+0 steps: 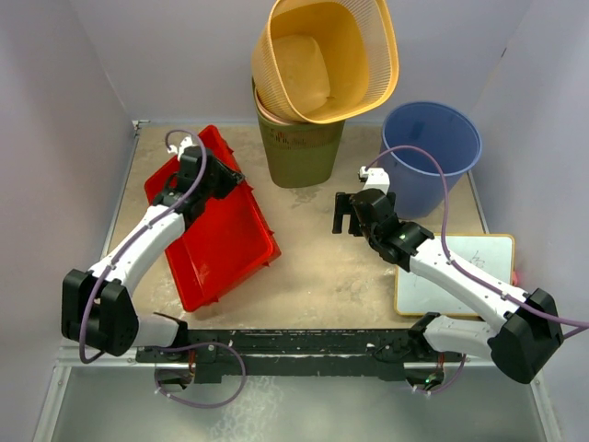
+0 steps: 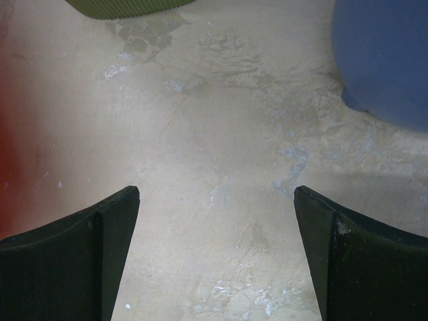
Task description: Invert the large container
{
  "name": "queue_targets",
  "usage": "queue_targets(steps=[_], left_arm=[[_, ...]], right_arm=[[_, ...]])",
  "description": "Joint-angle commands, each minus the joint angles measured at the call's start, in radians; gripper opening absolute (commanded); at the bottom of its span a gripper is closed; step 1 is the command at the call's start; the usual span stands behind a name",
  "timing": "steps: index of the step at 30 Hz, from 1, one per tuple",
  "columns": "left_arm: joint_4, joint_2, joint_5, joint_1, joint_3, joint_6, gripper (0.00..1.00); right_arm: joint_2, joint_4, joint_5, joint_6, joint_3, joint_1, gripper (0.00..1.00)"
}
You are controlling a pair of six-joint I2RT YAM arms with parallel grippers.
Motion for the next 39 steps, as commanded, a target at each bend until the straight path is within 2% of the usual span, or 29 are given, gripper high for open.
queue_targets(steps=[1,7,17,25,29,32,35,39], left_arm=[[0.304,-0.046,0.283,0.082,-0.040,-0.066,0.00],[0.380,-0.068,0.381,0.111,-0.030,-0.127,0.00],[0.661,-0.089,0.494,0.114,-0.081,-0.392,0.00],[0.764,-0.129,0.535,0.167,-0.246,-0.481,0.00],[0.763,-0.153,0.610,0.257,-0.327,-0.464,0.00],[0.719,-0.169,0.693,0.339,-0.362,-0.393,0.00],[0.558,-0.158,0.777,0.416,-0.343,-0.240,0.00],[0.321,-0.148,0.810,0.494,-0.305,-0.046,0.00]], right_arm=[[-0.020,0.005,0.027,0.008,0.002,0.001,1.00],[-0.019,0.008,0.033,0.007,-0.002,0.000,1.00],[-0.001,0.021,0.030,0.005,0.005,0.001,1.00],[-0.001,0.023,0.028,0.002,0.004,0.000,1.00],[-0.003,0.023,0.028,-0.002,0.004,0.001,1.00],[-0.004,0.023,0.026,-0.004,0.003,0.000,1.00],[-0.003,0.026,0.025,-0.005,0.002,0.001,1.00],[0.002,0.027,0.021,-0.008,0.007,0.000,1.00]])
